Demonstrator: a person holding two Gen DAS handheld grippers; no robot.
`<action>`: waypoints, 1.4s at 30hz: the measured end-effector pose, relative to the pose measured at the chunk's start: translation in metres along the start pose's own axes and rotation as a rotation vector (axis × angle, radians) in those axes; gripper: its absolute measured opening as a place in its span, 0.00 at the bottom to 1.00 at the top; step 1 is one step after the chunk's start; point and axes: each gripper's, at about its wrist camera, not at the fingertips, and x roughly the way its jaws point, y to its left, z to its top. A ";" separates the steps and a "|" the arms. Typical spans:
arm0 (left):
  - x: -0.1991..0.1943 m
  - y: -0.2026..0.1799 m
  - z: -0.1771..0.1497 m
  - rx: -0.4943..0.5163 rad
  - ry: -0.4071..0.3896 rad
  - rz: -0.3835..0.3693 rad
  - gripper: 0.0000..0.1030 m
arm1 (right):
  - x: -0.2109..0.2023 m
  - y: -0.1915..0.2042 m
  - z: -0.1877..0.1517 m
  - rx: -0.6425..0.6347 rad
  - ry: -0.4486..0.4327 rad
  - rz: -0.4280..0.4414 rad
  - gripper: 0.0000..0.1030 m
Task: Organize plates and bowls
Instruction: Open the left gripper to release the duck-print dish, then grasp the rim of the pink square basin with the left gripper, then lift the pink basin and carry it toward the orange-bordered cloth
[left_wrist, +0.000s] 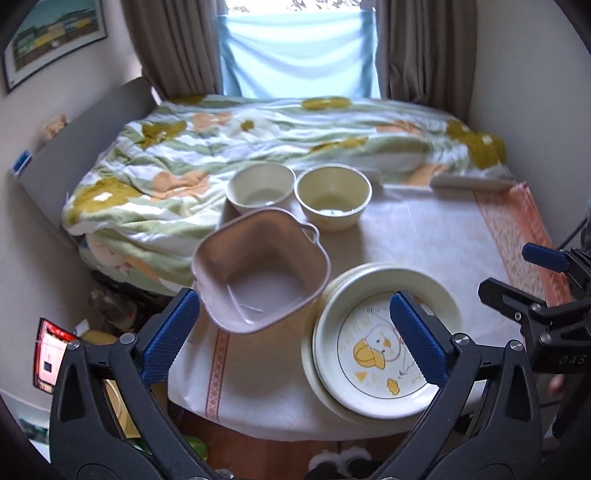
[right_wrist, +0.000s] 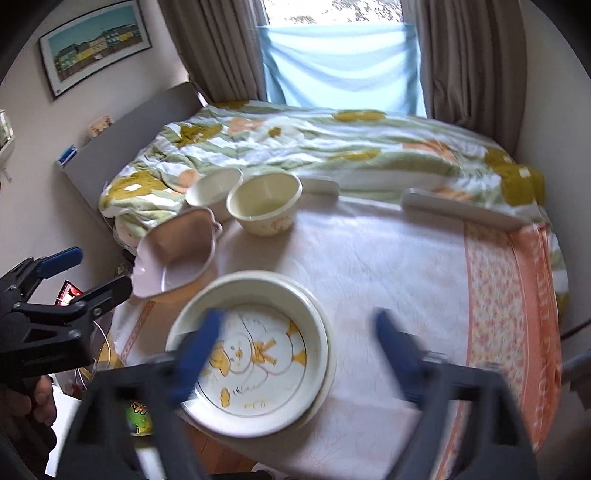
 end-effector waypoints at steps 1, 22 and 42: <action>-0.002 0.005 0.001 -0.018 -0.006 -0.002 1.00 | -0.001 0.001 0.005 -0.014 -0.023 0.023 1.00; 0.138 0.140 -0.037 -0.526 0.240 -0.160 0.61 | 0.173 0.078 0.071 -0.162 0.290 0.263 0.84; 0.183 0.139 -0.015 -0.404 0.340 -0.136 0.08 | 0.229 0.077 0.072 -0.130 0.402 0.322 0.11</action>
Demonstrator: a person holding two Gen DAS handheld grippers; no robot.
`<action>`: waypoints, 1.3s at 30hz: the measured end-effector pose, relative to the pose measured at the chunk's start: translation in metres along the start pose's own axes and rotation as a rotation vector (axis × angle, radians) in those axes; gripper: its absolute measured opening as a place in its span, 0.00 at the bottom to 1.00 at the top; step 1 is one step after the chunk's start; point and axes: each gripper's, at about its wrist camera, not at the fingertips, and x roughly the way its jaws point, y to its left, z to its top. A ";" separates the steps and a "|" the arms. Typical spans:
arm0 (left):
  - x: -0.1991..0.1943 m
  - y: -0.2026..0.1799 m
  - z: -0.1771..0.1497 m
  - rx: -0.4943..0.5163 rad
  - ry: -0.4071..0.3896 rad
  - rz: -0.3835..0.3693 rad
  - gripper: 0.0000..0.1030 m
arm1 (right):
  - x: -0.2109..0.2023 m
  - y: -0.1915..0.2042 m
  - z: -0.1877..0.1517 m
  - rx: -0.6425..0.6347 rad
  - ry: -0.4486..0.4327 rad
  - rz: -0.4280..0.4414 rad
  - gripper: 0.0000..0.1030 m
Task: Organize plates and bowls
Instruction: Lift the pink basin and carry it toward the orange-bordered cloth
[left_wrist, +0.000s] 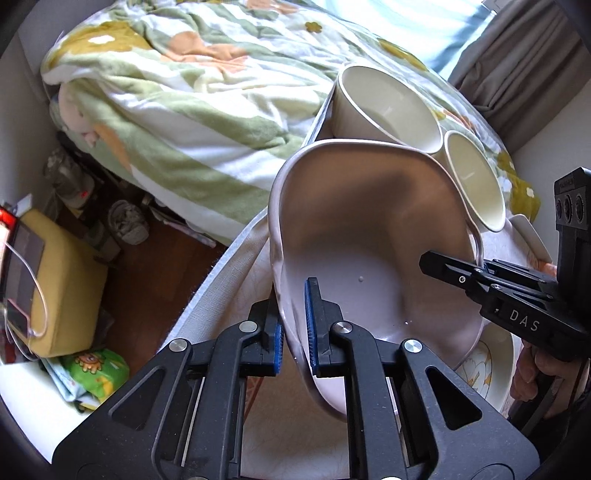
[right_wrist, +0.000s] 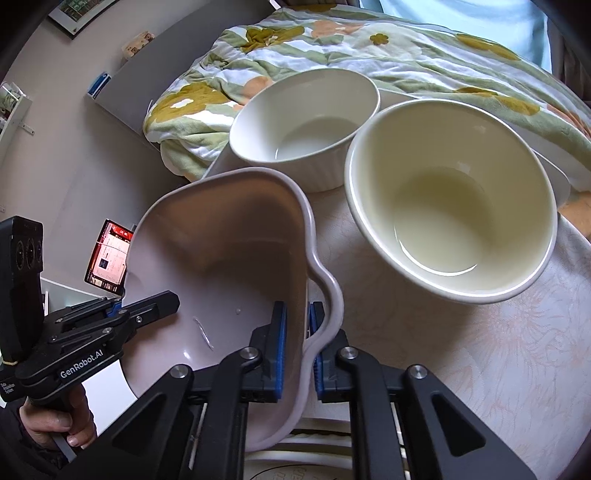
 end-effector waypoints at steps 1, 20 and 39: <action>-0.004 -0.001 0.000 0.006 -0.005 0.004 0.08 | -0.003 0.001 -0.001 -0.001 -0.008 0.002 0.11; -0.088 -0.186 -0.035 0.321 -0.101 -0.085 0.08 | -0.174 -0.054 -0.092 0.198 -0.309 -0.072 0.11; 0.001 -0.387 -0.183 0.580 0.074 -0.202 0.08 | -0.241 -0.189 -0.276 0.441 -0.286 -0.343 0.11</action>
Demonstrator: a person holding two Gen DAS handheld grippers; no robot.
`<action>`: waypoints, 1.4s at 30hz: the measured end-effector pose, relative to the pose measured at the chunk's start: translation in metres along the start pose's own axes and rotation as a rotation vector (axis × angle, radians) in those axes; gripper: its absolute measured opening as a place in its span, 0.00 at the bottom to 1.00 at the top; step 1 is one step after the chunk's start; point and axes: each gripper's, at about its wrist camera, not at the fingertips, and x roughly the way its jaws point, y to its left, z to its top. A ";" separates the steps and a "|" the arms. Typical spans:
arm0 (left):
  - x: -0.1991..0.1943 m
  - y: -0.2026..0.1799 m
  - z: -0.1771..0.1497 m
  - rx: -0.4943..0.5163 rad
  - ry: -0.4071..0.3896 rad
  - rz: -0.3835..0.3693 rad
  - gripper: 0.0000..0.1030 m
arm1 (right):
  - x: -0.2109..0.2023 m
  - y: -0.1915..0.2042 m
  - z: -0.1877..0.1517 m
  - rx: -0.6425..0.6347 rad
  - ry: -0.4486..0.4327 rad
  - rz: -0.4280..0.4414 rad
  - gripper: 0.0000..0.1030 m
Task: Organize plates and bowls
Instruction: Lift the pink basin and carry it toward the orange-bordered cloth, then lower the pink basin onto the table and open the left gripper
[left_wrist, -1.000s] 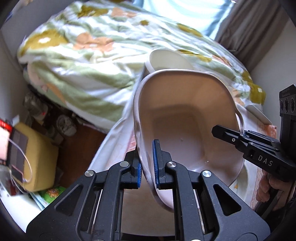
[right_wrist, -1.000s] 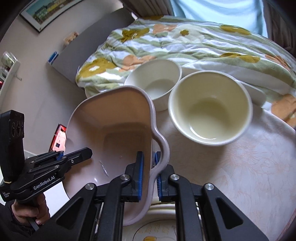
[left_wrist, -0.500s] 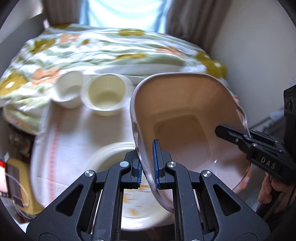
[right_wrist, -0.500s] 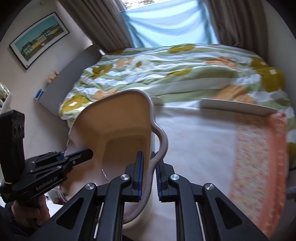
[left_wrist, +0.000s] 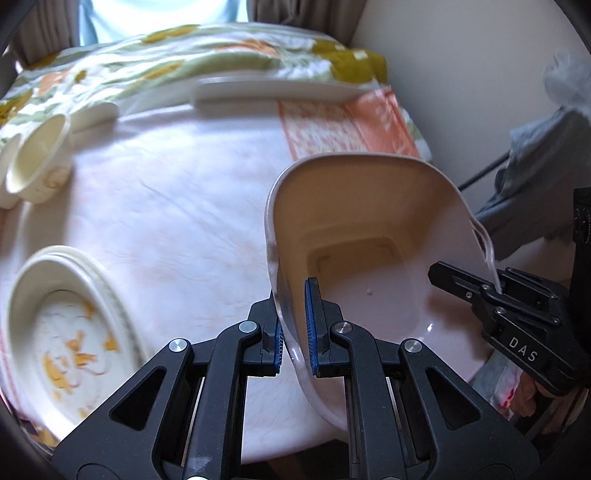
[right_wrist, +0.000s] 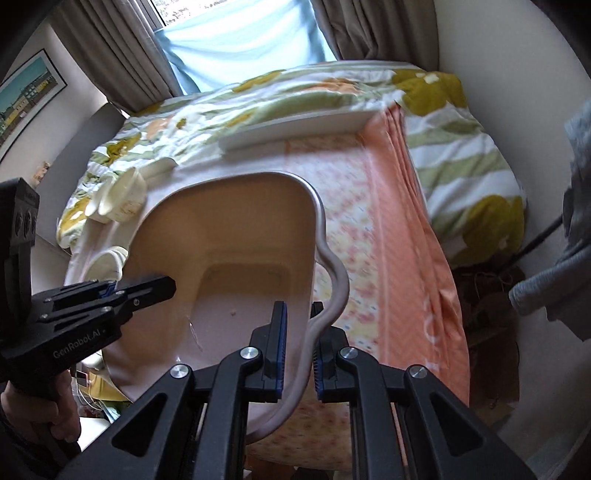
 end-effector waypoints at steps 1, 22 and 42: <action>0.006 0.001 0.000 0.005 0.005 0.004 0.08 | 0.004 -0.006 -0.003 0.004 -0.001 -0.001 0.11; 0.039 -0.001 -0.002 0.017 0.016 0.069 0.08 | 0.034 -0.032 -0.020 -0.033 -0.003 0.009 0.11; 0.031 -0.015 0.014 0.037 -0.043 0.117 0.87 | 0.032 -0.024 -0.024 -0.133 -0.012 0.021 0.94</action>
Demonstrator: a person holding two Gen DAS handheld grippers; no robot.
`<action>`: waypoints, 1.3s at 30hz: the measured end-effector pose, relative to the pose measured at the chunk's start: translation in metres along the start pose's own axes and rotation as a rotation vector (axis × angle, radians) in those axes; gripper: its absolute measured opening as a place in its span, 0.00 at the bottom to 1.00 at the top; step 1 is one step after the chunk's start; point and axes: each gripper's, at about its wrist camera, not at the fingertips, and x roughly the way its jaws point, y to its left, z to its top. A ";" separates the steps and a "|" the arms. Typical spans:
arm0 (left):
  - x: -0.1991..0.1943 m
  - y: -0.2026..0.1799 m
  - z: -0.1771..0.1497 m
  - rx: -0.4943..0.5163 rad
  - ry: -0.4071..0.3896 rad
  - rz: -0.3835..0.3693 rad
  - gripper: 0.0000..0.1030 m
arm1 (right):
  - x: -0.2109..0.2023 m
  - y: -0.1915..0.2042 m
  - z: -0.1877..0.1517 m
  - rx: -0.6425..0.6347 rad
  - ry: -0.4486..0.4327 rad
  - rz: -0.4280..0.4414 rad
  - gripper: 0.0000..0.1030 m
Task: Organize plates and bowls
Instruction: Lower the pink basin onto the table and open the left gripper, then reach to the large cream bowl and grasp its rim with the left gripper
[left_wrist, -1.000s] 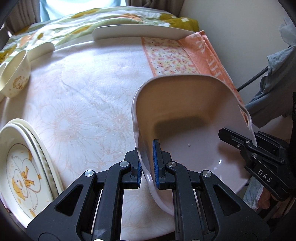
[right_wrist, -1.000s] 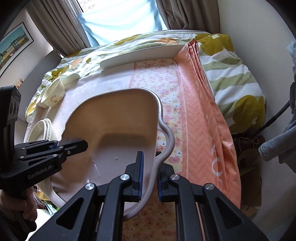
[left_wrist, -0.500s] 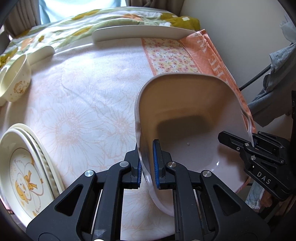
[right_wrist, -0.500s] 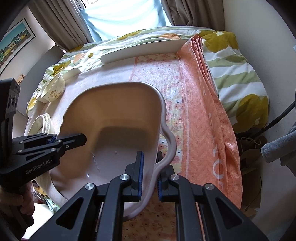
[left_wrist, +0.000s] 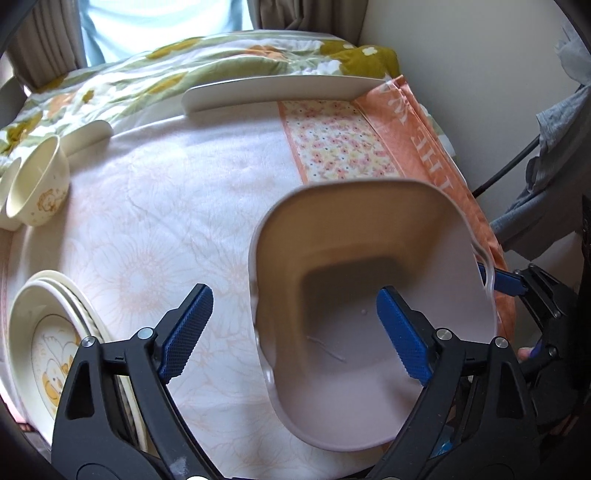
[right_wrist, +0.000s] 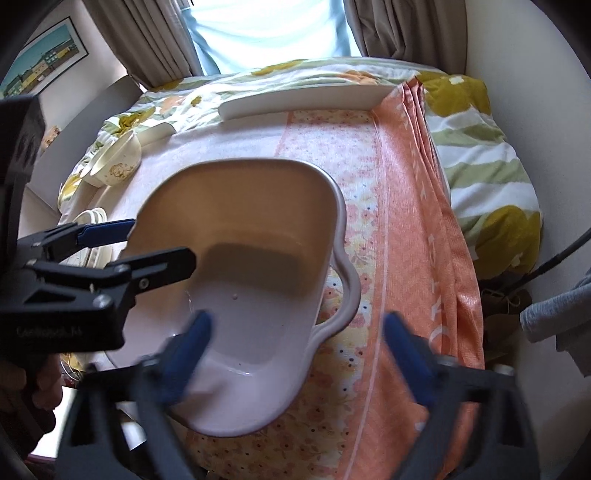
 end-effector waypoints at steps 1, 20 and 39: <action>-0.001 0.000 0.001 -0.003 -0.001 0.003 0.87 | -0.001 0.000 0.000 -0.005 -0.009 -0.007 0.95; -0.108 0.008 0.001 -0.040 -0.137 0.070 0.88 | -0.078 0.021 0.010 0.005 -0.103 0.084 0.99; -0.212 0.238 0.016 -0.359 -0.231 0.226 0.89 | -0.079 0.192 0.174 -0.221 -0.151 0.227 0.99</action>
